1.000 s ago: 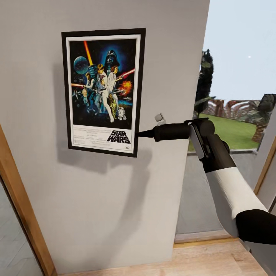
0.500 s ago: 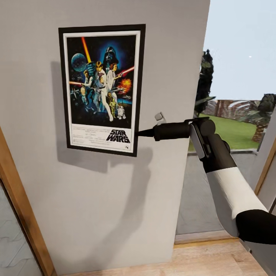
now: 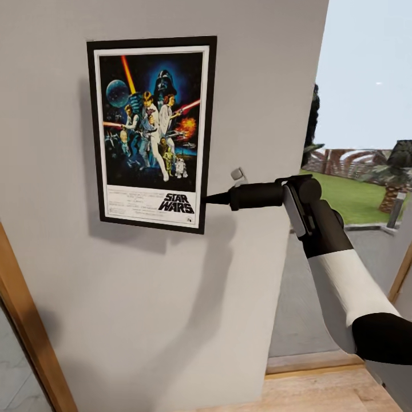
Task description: Pick up the poster from the kitchen countertop and hang it on one of the wall nails in the kitchen.
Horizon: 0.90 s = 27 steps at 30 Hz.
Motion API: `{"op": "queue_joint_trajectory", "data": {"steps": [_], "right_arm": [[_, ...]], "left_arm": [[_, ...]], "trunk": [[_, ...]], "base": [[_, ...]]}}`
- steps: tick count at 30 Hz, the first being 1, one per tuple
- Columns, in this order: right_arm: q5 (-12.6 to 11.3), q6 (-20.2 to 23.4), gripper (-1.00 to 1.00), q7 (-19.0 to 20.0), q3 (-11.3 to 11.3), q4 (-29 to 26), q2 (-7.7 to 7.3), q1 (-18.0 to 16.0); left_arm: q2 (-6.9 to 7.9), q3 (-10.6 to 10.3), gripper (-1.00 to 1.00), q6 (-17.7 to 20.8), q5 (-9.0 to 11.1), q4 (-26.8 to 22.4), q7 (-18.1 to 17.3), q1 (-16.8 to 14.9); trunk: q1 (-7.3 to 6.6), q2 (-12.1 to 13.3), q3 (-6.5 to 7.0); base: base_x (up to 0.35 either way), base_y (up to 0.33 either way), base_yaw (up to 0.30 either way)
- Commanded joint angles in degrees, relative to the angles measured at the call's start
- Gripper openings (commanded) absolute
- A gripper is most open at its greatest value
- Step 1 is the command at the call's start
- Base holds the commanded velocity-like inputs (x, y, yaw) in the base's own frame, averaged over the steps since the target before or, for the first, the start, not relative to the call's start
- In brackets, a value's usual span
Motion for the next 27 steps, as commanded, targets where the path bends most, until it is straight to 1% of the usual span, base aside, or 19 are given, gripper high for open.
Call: {"op": "queue_joint_trajectory", "data": {"steps": [1, 7, 27], "right_arm": [[-0.5, 0.5, -1.0, 0.0, 0.1, 0.0, -0.05, 0.0], [-0.4, 0.5, -1.0, 0.0, 0.1, 0.1, -0.05, 0.0], [-0.4, 0.5, -1.0, 0.0, 0.1, 0.1, -0.05, 0.0]], "left_arm": [[-0.03, 0.2, 1.0, -0.1, 0.2, 0.0, -0.4, 0.0], [-0.02, 0.2, 1.0, -0.1, 0.2, 0.0, -0.4, 0.0], [-0.02, 0.3, 1.0, -0.1, 0.2, 0.0, -0.4, 0.0]], "trunk": [[0.03, 0.0, 0.0], [0.03, 0.0, 0.0], [0.03, 0.0, 0.0]], "base": [[0.136, 0.057, 0.0], [0.054, 0.023, 0.0], [0.006, 0.001, 0.0]]}}
